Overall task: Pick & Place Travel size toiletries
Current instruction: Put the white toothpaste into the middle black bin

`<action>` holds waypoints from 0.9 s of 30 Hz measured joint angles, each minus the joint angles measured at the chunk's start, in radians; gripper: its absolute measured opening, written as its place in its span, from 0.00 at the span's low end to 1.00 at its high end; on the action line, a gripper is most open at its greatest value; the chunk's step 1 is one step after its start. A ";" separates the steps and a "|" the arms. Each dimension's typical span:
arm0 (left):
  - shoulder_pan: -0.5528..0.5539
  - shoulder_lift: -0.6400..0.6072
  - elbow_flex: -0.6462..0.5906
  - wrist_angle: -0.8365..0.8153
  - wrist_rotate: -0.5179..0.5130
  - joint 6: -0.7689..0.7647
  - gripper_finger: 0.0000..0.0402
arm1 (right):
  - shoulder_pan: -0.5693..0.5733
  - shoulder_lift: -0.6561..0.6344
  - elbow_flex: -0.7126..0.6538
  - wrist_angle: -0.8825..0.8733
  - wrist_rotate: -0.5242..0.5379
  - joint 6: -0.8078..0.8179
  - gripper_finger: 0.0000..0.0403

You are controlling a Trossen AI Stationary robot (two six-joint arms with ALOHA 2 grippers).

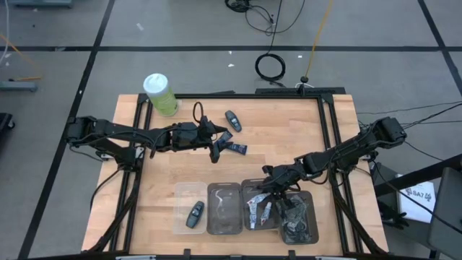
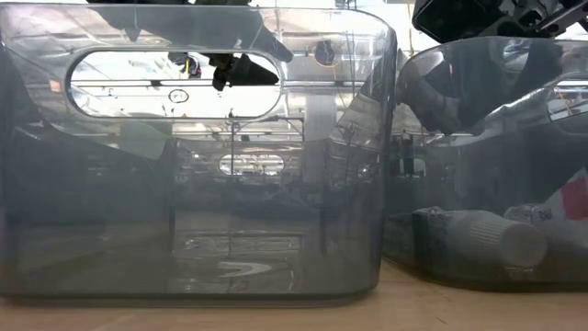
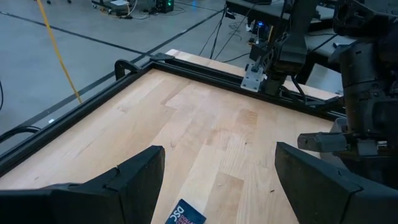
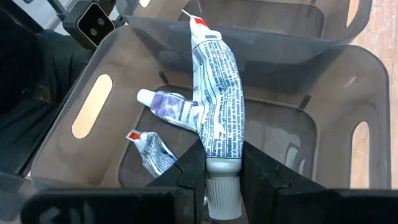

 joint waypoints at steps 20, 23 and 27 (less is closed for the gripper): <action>0.000 0.000 0.000 0.000 0.000 -0.001 0.73 | 0.000 0.000 0.000 0.000 0.000 -0.003 0.19; 0.000 0.000 0.000 0.000 0.000 -0.001 0.73 | 0.000 0.000 0.000 0.000 0.000 -0.003 0.21; 0.000 0.000 0.000 0.000 0.000 -0.002 0.73 | 0.000 0.000 0.000 0.000 0.000 -0.003 0.23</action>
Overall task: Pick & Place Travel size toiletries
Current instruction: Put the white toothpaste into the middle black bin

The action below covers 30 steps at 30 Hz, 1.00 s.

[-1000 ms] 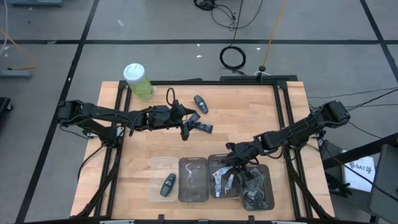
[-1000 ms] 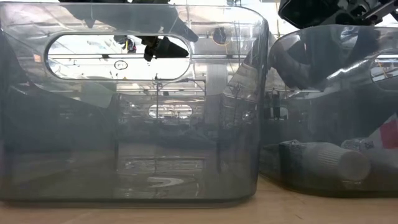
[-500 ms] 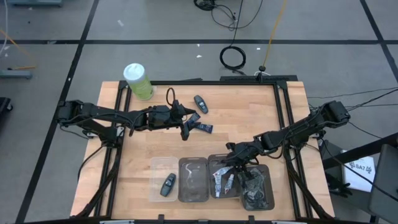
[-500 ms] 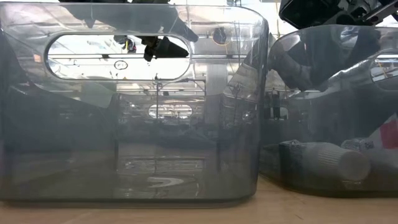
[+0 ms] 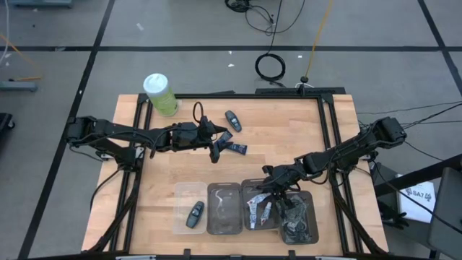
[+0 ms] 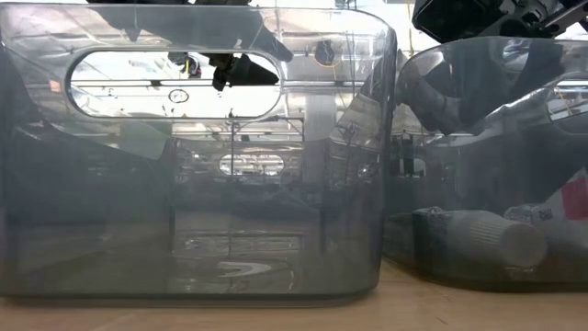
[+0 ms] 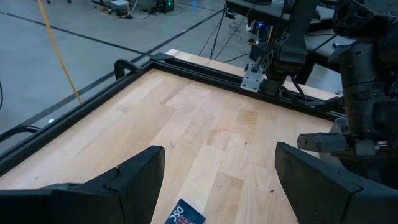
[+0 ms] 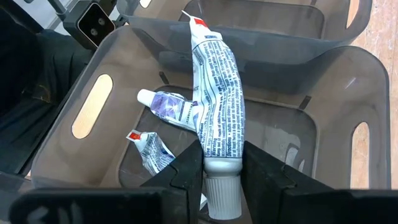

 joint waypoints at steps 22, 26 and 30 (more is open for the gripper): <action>0.000 0.000 0.000 0.000 0.000 -0.009 0.73 | -0.004 0.000 0.000 0.039 0.000 0.000 0.31; 0.000 0.000 0.000 0.000 0.000 -0.010 0.73 | -0.023 -0.007 0.000 0.037 0.000 0.002 0.35; 0.000 0.000 0.000 0.001 0.000 -0.015 0.73 | -0.046 -0.047 0.000 0.028 0.000 0.000 0.37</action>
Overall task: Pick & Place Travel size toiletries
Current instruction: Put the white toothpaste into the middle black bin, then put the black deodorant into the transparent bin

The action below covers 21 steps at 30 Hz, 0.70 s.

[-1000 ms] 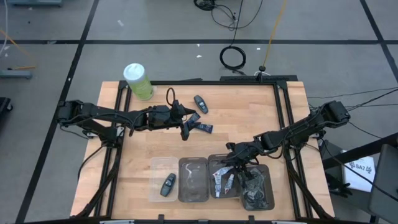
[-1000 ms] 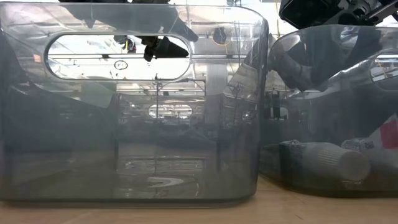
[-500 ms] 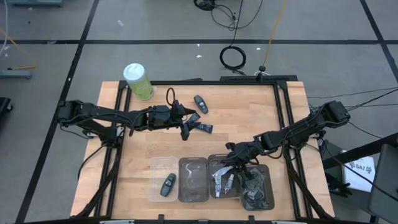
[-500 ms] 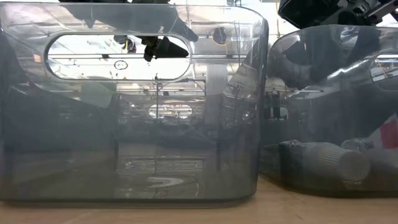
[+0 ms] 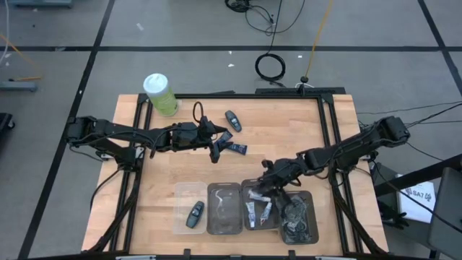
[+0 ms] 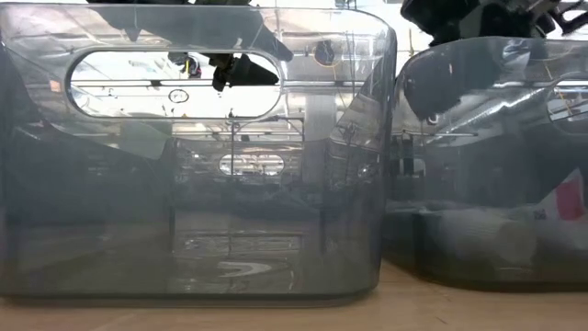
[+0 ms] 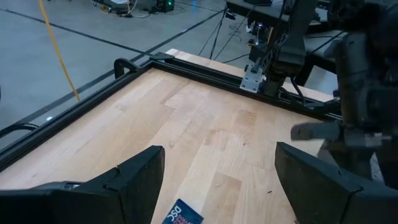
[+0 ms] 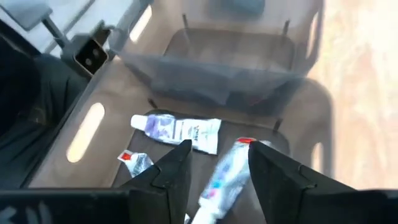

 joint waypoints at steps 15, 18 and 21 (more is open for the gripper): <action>0.055 0.016 0.067 -0.233 -0.148 -0.250 0.73 | -0.035 -0.262 0.000 -0.085 0.005 -0.076 0.36; 0.103 0.026 0.143 -0.433 -0.187 -0.328 0.73 | -0.035 -0.276 0.000 -0.113 0.013 -0.093 0.36; 0.140 0.061 0.210 -0.491 -0.176 -0.315 0.73 | -0.034 -0.278 -0.001 -0.129 0.067 -0.108 0.36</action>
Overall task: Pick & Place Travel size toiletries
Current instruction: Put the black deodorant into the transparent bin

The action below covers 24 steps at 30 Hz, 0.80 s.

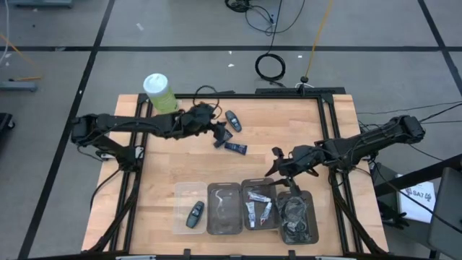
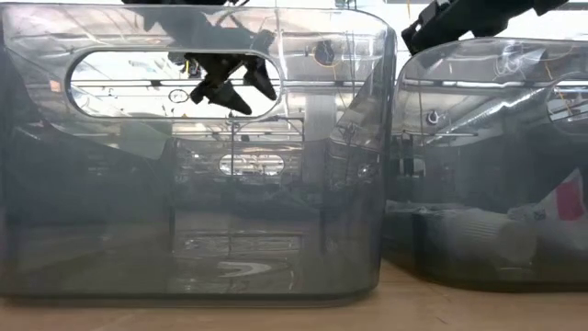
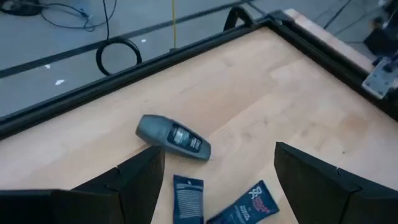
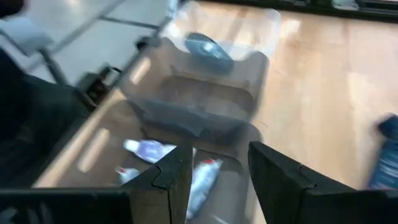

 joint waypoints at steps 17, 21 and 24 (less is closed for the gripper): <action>0.179 0.522 0.430 -0.142 0.152 -0.004 0.73 | -0.006 -0.058 -0.001 -0.061 0.274 -0.008 0.36; 0.202 0.606 0.475 -0.137 0.182 -0.025 0.73 | -0.006 -0.058 -0.016 -0.055 0.275 -0.006 0.36; 0.209 0.651 0.489 -0.141 0.187 -0.026 0.73 | -0.006 -0.058 -0.023 -0.056 0.275 -0.005 0.36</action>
